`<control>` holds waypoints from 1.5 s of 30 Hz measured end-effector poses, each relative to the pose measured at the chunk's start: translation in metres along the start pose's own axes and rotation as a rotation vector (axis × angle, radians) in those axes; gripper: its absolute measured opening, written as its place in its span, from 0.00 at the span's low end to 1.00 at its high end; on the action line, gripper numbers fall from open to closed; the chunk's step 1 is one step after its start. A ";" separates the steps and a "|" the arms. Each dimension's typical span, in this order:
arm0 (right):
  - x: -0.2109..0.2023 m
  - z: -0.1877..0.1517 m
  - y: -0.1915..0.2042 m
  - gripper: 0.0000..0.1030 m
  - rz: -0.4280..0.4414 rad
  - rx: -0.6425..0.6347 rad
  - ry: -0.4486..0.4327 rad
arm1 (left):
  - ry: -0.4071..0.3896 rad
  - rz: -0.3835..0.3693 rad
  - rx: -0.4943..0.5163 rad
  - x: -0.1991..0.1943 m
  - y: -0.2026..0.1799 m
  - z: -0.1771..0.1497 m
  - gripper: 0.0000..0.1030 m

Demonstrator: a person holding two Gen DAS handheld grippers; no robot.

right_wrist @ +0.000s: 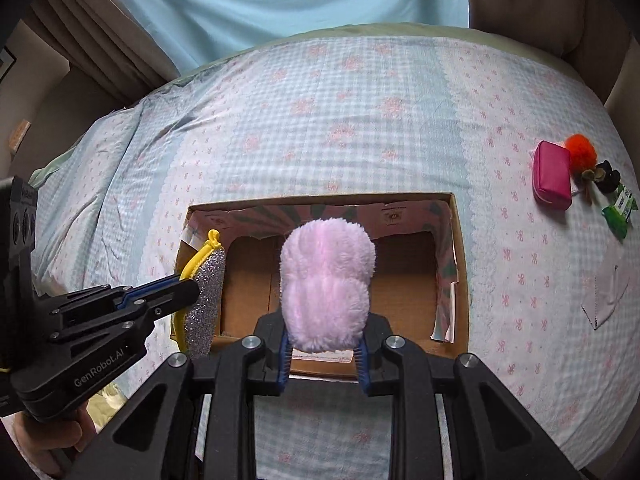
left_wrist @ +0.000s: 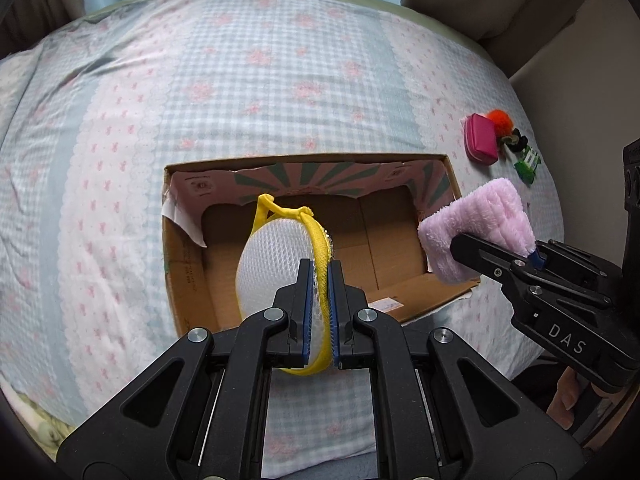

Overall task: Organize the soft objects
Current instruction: 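Carry both items over the box and release them inside, then withdraw both tools from the box toward the remaining items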

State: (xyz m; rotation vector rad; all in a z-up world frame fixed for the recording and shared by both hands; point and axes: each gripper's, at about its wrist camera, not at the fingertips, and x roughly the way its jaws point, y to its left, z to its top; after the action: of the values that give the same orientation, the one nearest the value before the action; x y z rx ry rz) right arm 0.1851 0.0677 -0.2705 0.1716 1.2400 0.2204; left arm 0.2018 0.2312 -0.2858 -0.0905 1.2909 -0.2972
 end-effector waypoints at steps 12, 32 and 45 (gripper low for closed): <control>0.075 0.035 -0.015 0.23 -0.029 0.011 0.176 | 0.114 0.058 0.096 0.071 0.003 0.034 0.06; 0.095 0.025 -0.034 1.00 -0.053 0.078 0.182 | 0.123 0.134 0.142 0.080 0.015 0.018 1.00; 0.051 0.011 -0.022 1.00 -0.070 0.052 0.093 | 0.045 0.156 0.151 0.039 0.004 0.005 1.00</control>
State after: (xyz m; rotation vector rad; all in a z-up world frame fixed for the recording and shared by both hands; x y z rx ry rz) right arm 0.2132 0.0597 -0.3193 0.1638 1.3430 0.1366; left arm 0.2168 0.2241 -0.3221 0.1450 1.3079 -0.2633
